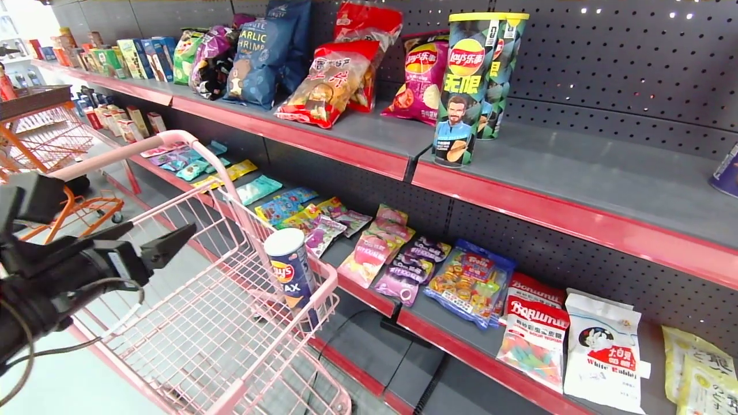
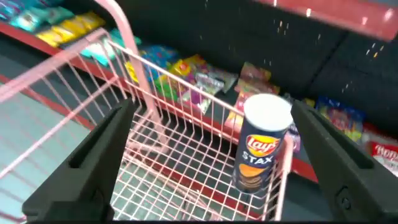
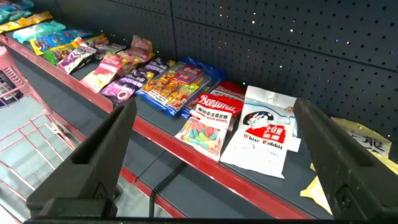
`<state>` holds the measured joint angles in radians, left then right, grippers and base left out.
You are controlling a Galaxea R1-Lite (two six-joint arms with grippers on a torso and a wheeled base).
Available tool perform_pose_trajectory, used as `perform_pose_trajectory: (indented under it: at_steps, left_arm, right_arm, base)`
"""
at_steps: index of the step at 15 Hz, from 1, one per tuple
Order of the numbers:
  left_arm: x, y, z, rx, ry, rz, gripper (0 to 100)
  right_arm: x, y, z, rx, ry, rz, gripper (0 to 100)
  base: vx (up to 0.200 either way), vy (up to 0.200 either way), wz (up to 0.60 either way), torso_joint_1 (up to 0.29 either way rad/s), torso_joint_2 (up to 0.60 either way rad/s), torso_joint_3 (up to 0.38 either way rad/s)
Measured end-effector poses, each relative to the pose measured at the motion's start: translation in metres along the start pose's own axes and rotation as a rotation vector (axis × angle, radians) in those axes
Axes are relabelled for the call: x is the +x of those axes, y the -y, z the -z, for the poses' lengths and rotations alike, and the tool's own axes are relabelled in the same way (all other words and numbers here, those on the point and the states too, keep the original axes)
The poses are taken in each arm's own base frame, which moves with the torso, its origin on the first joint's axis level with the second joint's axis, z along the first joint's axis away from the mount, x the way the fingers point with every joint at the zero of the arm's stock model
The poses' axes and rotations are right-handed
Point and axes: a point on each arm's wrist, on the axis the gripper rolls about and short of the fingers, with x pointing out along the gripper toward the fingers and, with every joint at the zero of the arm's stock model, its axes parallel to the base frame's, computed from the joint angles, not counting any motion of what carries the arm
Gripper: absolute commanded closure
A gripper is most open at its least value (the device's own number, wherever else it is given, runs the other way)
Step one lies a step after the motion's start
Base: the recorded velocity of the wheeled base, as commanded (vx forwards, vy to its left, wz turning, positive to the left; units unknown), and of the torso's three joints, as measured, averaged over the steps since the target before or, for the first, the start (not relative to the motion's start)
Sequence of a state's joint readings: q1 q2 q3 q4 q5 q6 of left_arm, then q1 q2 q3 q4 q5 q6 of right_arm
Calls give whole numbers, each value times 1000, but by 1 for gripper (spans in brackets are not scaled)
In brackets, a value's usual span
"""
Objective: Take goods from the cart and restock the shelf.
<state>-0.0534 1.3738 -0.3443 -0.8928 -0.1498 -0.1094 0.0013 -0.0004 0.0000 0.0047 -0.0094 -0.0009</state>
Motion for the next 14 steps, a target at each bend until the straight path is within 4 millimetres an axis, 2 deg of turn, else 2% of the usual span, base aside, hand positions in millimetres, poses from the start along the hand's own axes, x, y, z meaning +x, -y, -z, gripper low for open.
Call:
perform_pose_trajectory:
  at_steps: [2, 5, 11, 14]
  left_arm:
    - [24, 2, 21, -5, -72, 74, 0]
    - [44, 10, 42, -6, -165, 129, 0]
    - [88, 18, 54, 13, -120, 177, 0]
    - [102, 22, 67, 37, -143, 197, 0]
  right_arm:
    - [0, 0, 0, 0, 0, 0, 0]
    - [0, 0, 0, -1, 0, 0, 0]
    - [0, 0, 0, -3, 0, 0, 0]
    - [0, 0, 0, -3, 0, 0, 0]
  base:
    - [0, 0, 0, 0, 0, 0]
    - [0, 0, 0, 0, 0, 0]
    - [0, 0, 0, 0, 0, 0]
    - [0, 0, 0, 0, 0, 0]
